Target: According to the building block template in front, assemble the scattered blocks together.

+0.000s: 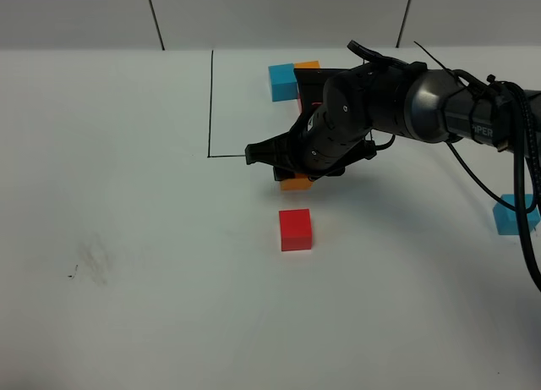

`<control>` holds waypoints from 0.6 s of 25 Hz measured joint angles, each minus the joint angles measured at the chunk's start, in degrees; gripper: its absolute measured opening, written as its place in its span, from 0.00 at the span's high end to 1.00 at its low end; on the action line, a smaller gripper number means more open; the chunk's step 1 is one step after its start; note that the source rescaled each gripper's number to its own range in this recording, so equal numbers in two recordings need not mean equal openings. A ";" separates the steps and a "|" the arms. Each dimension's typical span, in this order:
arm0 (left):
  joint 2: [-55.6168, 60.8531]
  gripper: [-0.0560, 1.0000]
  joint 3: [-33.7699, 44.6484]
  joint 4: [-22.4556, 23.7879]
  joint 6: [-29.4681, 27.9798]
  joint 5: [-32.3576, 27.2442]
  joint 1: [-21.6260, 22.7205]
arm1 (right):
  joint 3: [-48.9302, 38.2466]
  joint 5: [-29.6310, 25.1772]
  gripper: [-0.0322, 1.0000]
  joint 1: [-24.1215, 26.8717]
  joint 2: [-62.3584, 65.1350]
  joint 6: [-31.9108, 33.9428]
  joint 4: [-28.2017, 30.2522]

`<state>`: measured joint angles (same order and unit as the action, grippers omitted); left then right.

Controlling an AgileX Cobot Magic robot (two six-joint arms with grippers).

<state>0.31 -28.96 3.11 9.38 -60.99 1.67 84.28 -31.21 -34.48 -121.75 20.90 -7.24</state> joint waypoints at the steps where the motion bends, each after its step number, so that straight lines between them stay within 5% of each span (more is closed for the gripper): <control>1: 0.00 0.95 0.00 0.00 0.00 0.00 0.00 | 0.00 -0.43 0.55 0.00 0.00 0.00 -0.07; 15: 0.00 0.95 0.00 0.00 -0.05 0.00 0.00 | 0.00 -2.05 0.55 0.00 0.00 4.19 -2.77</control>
<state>0.31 -28.96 3.11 9.33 -60.99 1.67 84.28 -33.26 -34.48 -121.75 25.09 -10.01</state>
